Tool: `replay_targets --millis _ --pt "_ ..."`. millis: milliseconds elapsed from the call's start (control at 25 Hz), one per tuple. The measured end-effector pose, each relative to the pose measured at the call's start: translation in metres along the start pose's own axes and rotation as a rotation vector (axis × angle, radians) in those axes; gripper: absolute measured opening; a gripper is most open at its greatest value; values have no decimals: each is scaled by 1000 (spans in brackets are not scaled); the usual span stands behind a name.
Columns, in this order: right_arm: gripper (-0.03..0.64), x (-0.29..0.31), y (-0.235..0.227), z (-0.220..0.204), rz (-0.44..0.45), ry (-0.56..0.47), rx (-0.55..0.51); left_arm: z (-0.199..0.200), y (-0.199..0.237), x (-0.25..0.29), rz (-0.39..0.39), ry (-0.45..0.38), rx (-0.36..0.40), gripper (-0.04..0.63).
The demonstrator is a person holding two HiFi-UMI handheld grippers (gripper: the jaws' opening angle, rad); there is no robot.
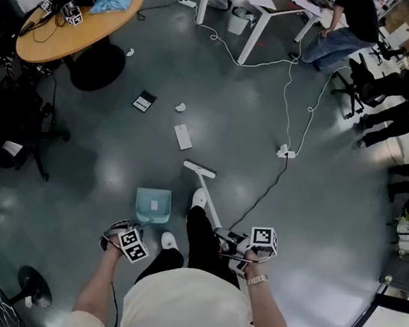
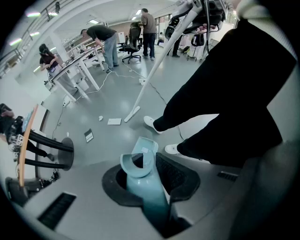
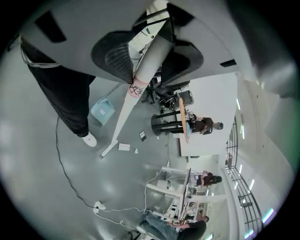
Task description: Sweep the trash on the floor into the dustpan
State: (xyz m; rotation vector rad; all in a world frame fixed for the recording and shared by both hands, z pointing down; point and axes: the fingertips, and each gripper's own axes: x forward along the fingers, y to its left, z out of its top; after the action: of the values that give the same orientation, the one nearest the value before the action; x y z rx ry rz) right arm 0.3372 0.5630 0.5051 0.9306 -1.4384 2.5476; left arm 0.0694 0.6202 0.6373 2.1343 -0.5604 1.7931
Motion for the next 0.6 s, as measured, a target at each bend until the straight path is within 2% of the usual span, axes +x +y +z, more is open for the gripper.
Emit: replay_targets --millis 280,440,600 --pt "179 21 55 125 14 -10 -51 74 82 22 10 -38 138 91" --pt "181 37 94 199 12 36 -61 112 136 24 -3 -53 152 91" --pt "183 52 129 263 -21 94 -133 149 189 25 3 -28 151 91"
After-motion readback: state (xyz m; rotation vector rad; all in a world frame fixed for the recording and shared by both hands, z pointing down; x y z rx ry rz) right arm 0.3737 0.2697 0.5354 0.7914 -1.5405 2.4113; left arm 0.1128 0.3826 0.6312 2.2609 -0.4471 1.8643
